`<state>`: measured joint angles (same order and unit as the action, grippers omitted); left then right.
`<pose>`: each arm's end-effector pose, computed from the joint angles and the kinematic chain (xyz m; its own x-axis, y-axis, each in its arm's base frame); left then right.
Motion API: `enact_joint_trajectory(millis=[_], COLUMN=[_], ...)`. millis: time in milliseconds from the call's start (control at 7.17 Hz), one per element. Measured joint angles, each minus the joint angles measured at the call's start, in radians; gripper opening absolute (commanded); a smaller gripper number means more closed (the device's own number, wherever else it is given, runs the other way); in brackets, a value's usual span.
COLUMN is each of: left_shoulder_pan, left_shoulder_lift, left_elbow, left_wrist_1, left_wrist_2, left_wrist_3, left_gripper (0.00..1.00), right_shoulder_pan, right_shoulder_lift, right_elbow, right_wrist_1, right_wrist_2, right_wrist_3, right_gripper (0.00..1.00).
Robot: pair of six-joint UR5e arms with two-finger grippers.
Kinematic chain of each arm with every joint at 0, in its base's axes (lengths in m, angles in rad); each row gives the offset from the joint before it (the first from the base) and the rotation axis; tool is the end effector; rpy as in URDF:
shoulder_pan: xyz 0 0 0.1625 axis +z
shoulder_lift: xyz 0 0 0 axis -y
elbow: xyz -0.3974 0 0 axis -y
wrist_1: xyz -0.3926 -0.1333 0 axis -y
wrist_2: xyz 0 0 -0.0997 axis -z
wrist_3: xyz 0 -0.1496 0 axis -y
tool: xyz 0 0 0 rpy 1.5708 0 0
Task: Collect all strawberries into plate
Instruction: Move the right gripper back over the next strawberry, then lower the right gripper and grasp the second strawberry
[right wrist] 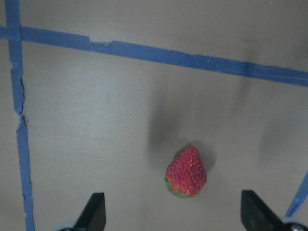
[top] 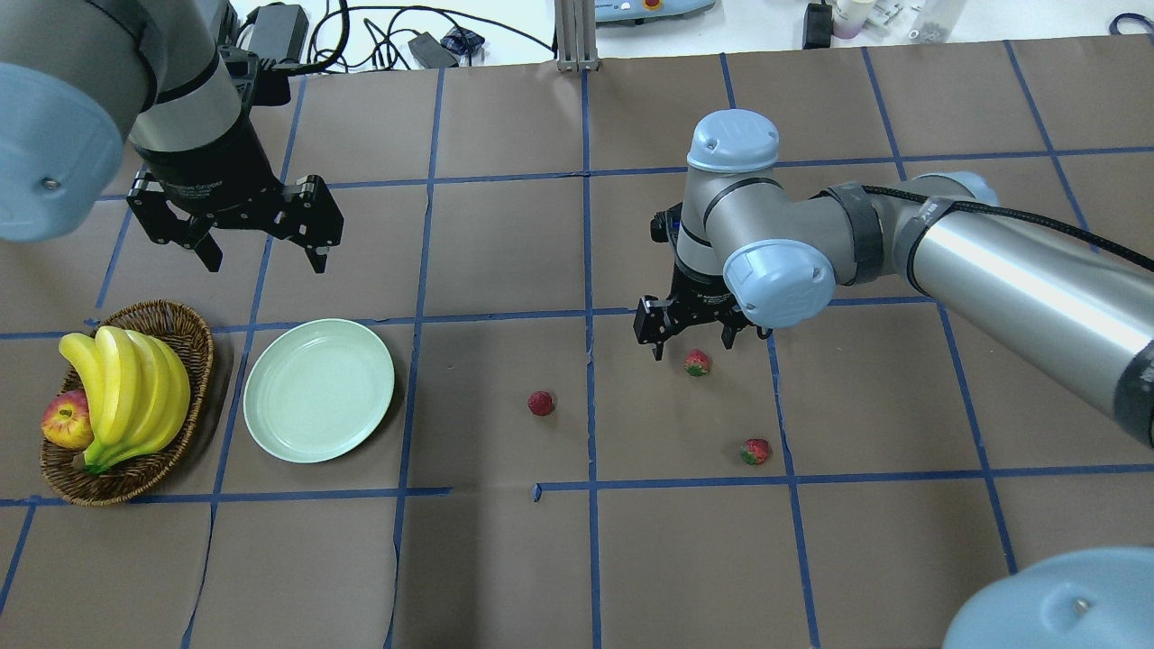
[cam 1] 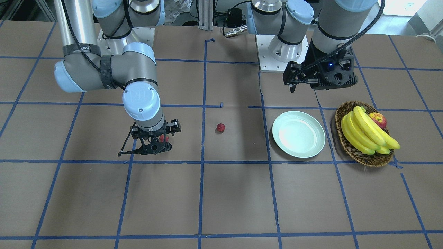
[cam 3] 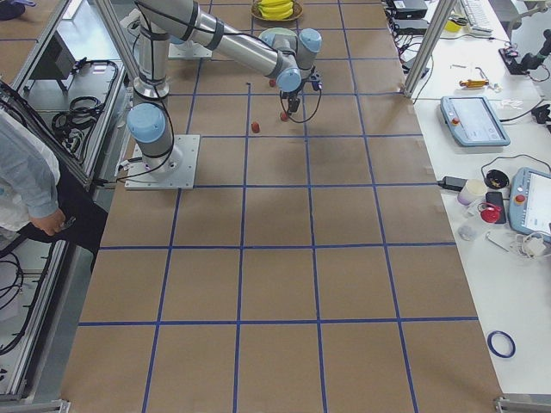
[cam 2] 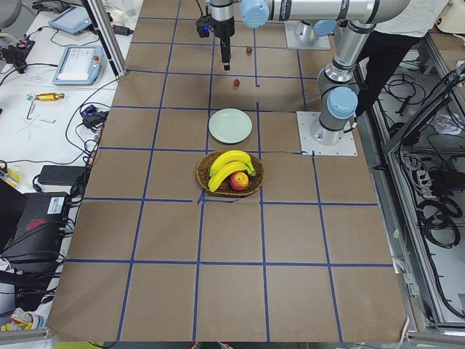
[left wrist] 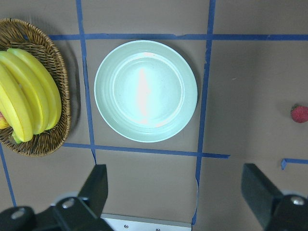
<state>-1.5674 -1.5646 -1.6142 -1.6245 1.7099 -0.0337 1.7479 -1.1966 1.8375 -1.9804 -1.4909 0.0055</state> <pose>-0.1109 -0.4761 0.3887 -0.9897 -0.0243 -0.1411 -0.0367 0.9956 0.0861 0.2351 -0.4890 0.1297 -0.9854 -0.1523 -0.0764 -0.1661 0.9590 0.2297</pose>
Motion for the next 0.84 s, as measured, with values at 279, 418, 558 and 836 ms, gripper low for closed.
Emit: enact_joint_trajectory(millis=[279, 418, 558, 836], left_shoulder_pan=[0.000, 0.000, 0.000, 0.000], left_shoulder_lift=[-0.001, -0.001, -0.001, -0.002], left_elbow=[-0.001, -0.001, -0.001, -0.002], left_wrist_1=[0.000, 0.000, 0.000, -0.001], left_wrist_2=[-0.002, -0.004, -0.005, -0.006], left_wrist_3=[0.000, 0.000, 0.000, 0.000], left_gripper=[1.00, 1.00, 1.00, 1.00], right_shoulder_pan=[0.000, 0.000, 0.000, 0.000], right_shoulder_lift=[0.024, 0.030, 0.031, 0.033], right_elbow=[0.006, 0.017, 0.028, 0.035], right_wrist_1=[-0.003, -0.003, -0.003, -0.005], right_wrist_2=[-0.003, -0.004, -0.004, -0.017], right_wrist_3=[0.016, 0.023, 0.026, 0.024], right_gripper=[0.87, 0.79, 0.55, 0.00])
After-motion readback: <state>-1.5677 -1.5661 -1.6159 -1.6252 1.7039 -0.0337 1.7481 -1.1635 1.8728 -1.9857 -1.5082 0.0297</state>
